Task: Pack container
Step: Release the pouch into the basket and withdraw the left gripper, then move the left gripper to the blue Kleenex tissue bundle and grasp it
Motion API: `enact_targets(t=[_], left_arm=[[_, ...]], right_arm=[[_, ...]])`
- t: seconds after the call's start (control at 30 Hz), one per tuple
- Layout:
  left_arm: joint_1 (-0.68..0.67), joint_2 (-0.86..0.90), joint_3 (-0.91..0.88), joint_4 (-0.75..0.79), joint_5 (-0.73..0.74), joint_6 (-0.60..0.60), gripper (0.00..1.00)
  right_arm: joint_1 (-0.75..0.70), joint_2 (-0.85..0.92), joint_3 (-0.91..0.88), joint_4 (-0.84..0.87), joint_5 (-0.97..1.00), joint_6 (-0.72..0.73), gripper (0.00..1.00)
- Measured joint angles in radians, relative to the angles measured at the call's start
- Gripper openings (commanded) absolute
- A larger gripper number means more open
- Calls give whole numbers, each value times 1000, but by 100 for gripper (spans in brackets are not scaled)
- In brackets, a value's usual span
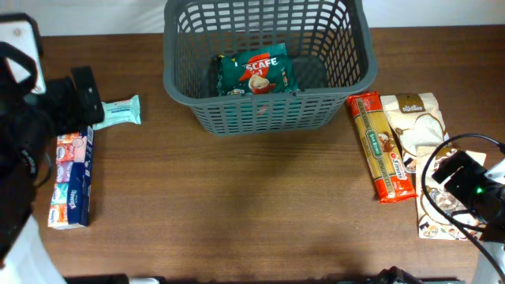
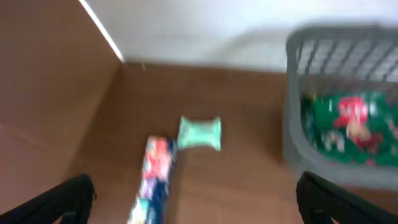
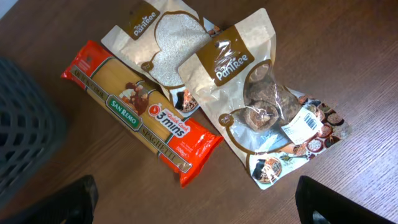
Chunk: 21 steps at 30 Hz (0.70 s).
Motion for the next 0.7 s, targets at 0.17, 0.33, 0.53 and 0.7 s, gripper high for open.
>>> enact_targets(t=[0.17, 0.33, 0.53, 0.7], left_arm=[[81, -56, -351, 0, -13, 6, 100], [183, -92, -736, 114, 40, 82, 100], [238, -100, -1114, 346, 156, 190, 100], [245, -103, -1204, 495, 182, 275, 100]], right_arm=[[17, 0, 0, 0, 0, 0, 99], [55, 8, 0, 0, 0, 1, 99], [66, 32, 0, -4, 0, 0, 99], [66, 42, 1, -8, 0, 0, 99]])
